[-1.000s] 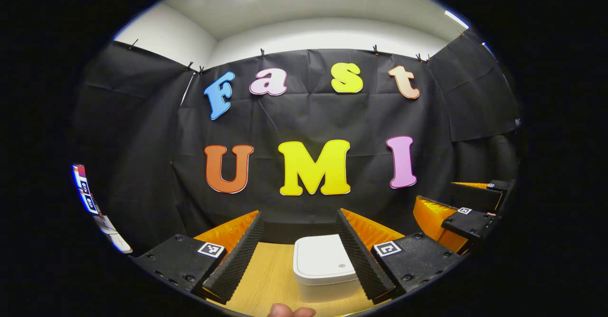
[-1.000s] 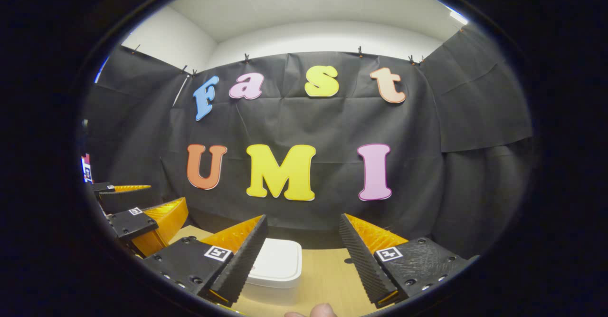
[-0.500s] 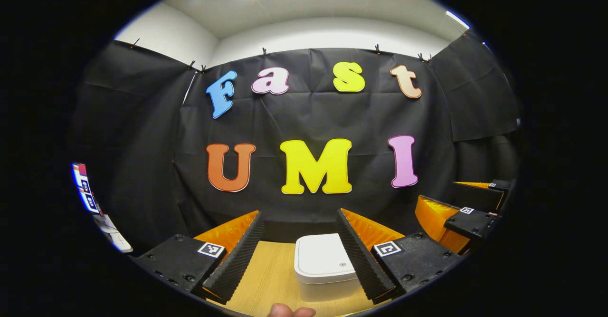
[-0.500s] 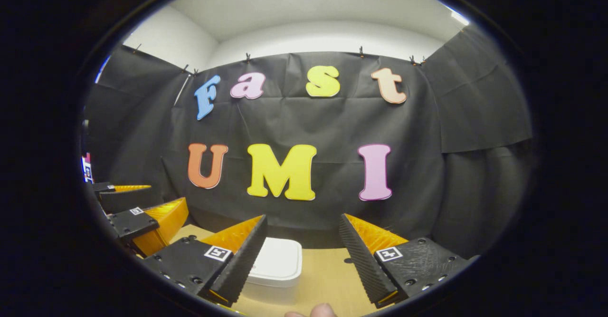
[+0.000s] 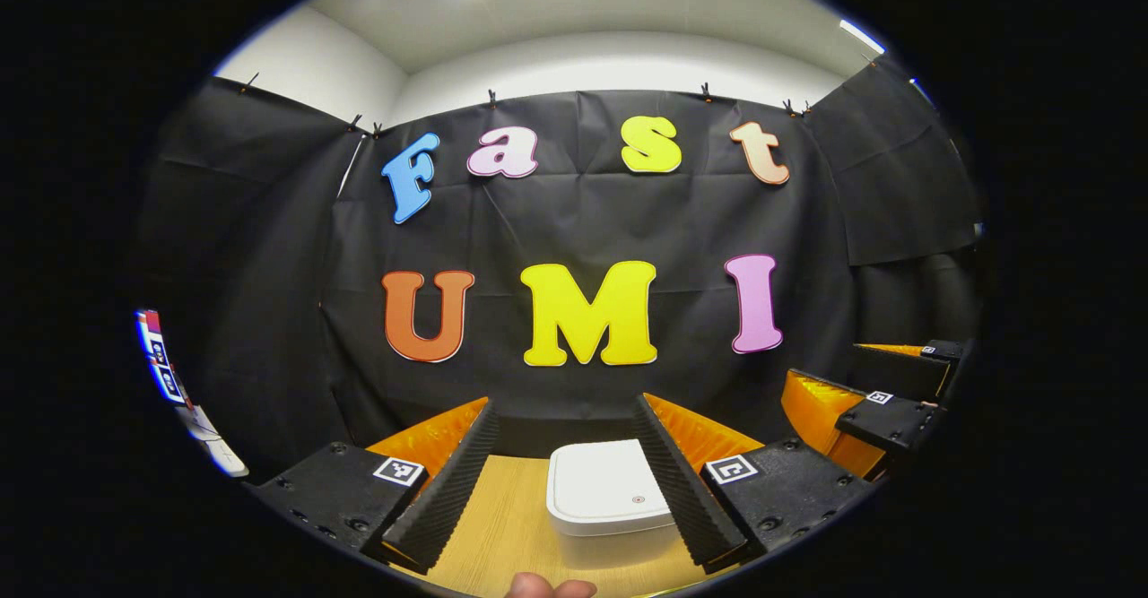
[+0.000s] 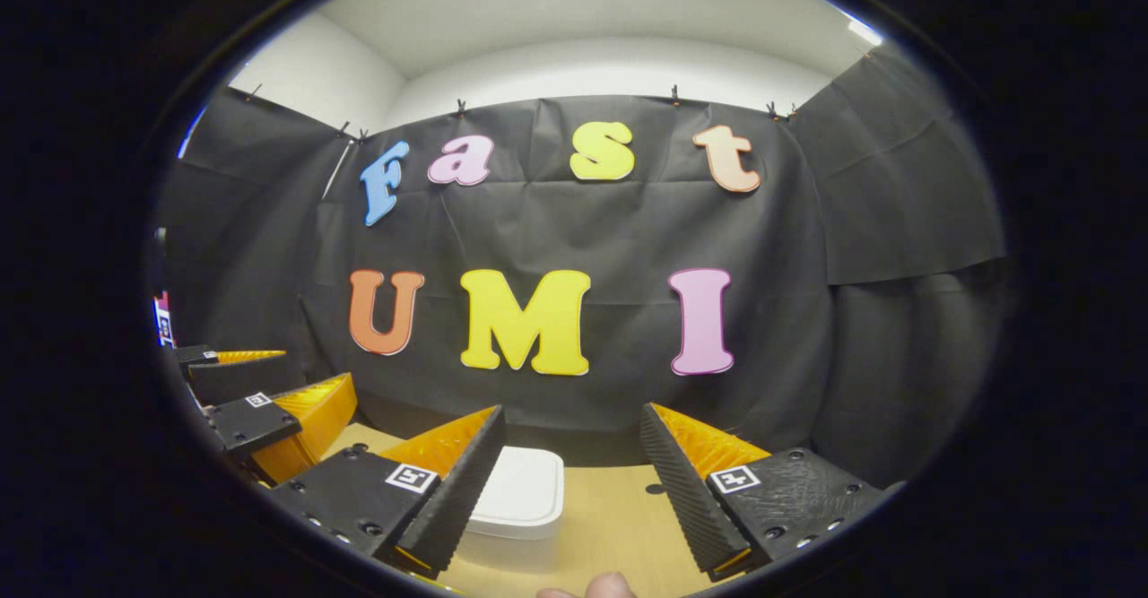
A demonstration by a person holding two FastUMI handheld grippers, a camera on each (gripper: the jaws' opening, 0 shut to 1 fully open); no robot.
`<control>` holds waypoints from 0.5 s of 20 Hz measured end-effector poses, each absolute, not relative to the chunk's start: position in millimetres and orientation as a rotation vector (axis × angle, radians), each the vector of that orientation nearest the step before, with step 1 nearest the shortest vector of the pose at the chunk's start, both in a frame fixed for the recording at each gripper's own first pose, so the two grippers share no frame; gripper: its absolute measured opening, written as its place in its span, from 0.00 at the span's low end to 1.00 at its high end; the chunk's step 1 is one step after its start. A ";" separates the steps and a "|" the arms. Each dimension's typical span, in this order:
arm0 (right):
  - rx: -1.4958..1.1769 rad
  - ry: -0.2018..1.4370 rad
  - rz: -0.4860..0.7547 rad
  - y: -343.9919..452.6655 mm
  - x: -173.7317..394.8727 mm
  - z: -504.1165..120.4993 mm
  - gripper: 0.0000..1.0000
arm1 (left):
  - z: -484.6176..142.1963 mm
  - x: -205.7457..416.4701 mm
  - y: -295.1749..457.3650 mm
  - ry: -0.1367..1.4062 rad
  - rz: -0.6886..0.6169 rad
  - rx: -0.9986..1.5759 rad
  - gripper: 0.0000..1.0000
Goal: Press the lid of the desktop garbage bin to open it, pick up the crumpled paper on the desktop and throw it into the bin, then pick up the pop can on the desktop and drop it into the bin, and finally close the garbage bin lid.
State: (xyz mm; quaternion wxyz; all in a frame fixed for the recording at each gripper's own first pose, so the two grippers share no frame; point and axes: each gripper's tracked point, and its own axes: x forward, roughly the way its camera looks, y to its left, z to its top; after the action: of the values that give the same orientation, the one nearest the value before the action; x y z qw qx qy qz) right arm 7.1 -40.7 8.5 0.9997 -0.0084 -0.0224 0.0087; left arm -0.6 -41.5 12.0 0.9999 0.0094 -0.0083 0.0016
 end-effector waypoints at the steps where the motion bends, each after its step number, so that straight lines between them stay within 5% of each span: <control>1: -0.017 -0.045 0.015 -40.9 7.0 8.9 0.94 | 11.9 -0.5 -41.9 -0.016 0.002 0.019 0.98; 10: -0.005 -0.034 0.007 -41.8 5.5 7.1 0.95 | 10.8 -1.6 -41.9 -0.005 -0.002 0.010 0.98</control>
State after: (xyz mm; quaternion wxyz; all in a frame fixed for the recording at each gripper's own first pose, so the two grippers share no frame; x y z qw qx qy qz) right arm 5.5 -41.8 7.1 0.9998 -0.0027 -0.0171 0.0034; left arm -1.6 -41.9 10.8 1.0000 0.0051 -0.0024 -0.0009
